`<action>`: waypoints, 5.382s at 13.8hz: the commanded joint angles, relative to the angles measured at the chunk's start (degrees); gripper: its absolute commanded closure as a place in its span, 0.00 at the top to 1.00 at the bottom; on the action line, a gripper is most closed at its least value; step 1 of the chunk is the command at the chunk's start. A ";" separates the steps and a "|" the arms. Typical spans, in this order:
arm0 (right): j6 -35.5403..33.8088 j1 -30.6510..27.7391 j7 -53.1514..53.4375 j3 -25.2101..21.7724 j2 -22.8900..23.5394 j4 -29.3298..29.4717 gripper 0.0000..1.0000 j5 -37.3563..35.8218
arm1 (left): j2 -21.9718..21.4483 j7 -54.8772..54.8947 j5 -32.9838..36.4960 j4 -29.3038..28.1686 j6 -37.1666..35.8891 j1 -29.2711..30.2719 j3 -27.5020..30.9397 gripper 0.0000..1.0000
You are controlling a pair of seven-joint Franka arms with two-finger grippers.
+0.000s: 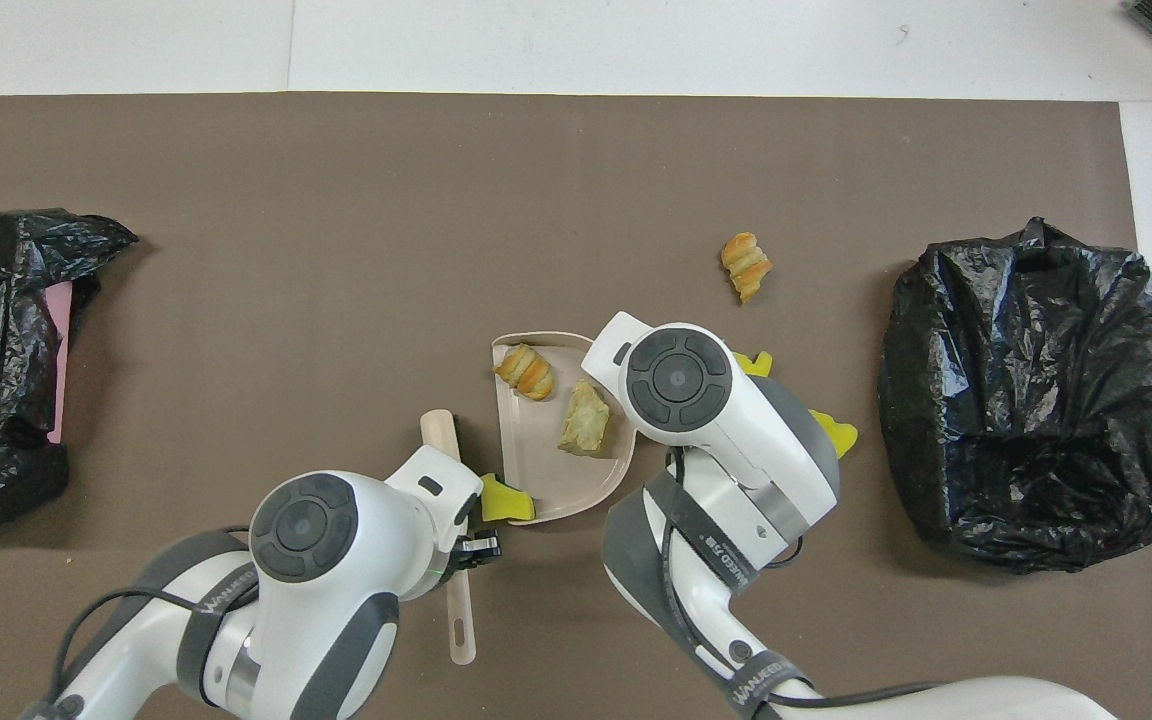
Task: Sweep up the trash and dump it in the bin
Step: 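Sweep the bread and sponge pieces into the dustpan with the left gripper, then carry the dustpan with the right gripper over the black trash bag, then tilt the dustpan with the right gripper to dump pieces into the bag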
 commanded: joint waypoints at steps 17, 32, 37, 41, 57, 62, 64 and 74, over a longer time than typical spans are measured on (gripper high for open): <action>-2.38 -11.29 -10.64 0.41 -11.16 -1.81 0.00 2.57 | -3.84 -7.48 7.24 -1.33 2.30 -3.86 -1.07 0.00; -18.03 -39.42 -22.35 -2.49 -22.77 -1.19 0.00 5.84 | 0.28 -13.84 10.39 1.55 6.80 -4.25 -1.43 1.00; -24.70 -45.32 -20.80 -2.93 -23.91 -1.28 0.00 2.52 | 6.43 -3.22 10.49 12.80 4.51 7.00 -1.43 1.00; -34.37 -44.80 1.68 -2.66 -24.53 -0.67 0.00 -1.11 | 9.60 8.72 10.49 23.42 -2.41 15.00 -1.34 1.00; -67.84 -37.86 15.00 -2.49 5.51 38.57 0.00 -9.37 | 8.91 34.69 16.73 44.38 -31.79 35.24 -0.64 1.00; -69.37 -37.42 14.29 -1.96 5.80 41.87 0.00 -9.37 | 8.99 38.12 17.52 47.53 -36.97 35.24 -0.55 1.00; -67.62 -36.02 14.55 -1.52 4.13 41.96 0.00 -9.37 | 8.82 38.21 17.52 47.10 -37.16 35.15 -0.55 1.00; -62.44 -30.92 15.26 5.42 -0.62 41.26 0.00 -8.32 | 8.73 37.77 17.44 46.92 -36.46 35.15 -0.64 1.00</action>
